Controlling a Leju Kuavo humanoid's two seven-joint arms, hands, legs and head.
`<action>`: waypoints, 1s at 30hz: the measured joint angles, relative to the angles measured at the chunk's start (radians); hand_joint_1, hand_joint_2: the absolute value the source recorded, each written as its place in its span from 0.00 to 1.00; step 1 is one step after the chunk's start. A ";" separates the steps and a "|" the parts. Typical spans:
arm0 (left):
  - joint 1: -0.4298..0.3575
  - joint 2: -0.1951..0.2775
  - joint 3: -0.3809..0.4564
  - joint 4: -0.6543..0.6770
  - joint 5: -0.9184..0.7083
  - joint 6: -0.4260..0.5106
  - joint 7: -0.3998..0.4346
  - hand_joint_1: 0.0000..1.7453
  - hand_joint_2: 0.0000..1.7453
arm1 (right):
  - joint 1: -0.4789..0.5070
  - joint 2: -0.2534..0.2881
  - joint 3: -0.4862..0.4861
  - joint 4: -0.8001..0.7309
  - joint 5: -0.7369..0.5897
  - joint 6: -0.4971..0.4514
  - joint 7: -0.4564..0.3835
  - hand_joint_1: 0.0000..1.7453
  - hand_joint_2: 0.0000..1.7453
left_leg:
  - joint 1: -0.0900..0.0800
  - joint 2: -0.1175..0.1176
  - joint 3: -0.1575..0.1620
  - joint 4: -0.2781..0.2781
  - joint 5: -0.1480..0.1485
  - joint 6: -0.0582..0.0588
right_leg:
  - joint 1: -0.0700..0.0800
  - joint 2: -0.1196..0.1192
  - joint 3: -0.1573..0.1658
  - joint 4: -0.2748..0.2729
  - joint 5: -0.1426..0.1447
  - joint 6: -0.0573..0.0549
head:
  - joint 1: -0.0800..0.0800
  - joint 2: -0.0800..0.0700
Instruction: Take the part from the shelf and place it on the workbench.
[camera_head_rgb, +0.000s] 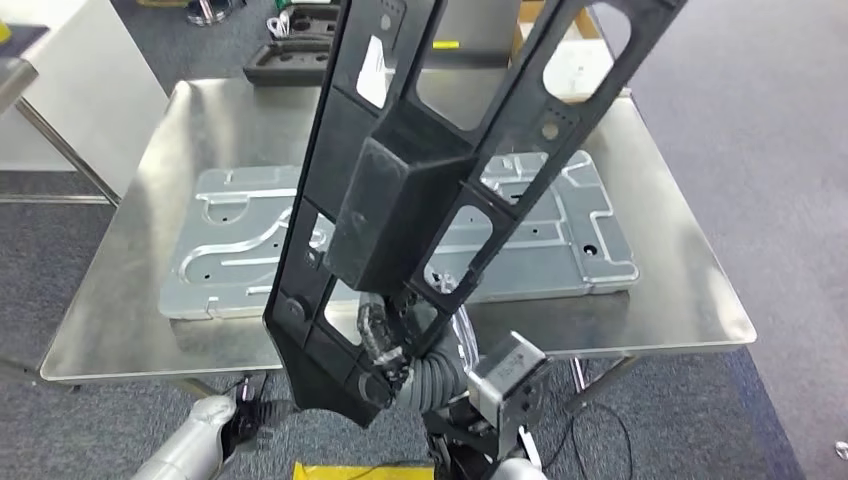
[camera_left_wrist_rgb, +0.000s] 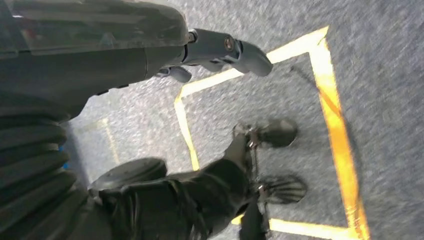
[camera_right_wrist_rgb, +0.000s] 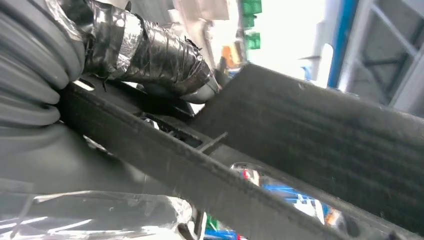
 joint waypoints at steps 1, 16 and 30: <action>-0.003 0.000 -0.002 0.000 0.000 -0.001 0.000 0.00 1.00 | -0.001 0.000 0.000 0.000 0.000 0.000 0.000 1.00 1.00 | -0.002 -0.001 -0.001 0.001 0.000 0.011 | 0.001 0.000 0.001 0.000 0.000 0.004 | -0.001 0.000; 0.000 -0.004 -0.031 0.002 -0.009 -0.039 0.010 0.00 1.00 | -0.008 -0.003 0.000 -0.001 0.000 0.017 -0.002 1.00 1.00 | -0.026 0.003 0.019 -0.006 -0.012 0.052 | 0.038 -0.006 -0.019 0.002 0.017 -0.038 | 0.003 0.000; 0.046 -0.043 -0.033 0.005 0.029 0.020 0.013 0.00 1.00 | -0.022 0.003 0.000 -0.003 0.006 0.015 0.034 1.00 1.00 | -0.006 0.007 -0.014 0.036 0.003 0.002 | 0.010 -0.003 0.021 -0.002 -0.010 -0.029 | -0.004 0.000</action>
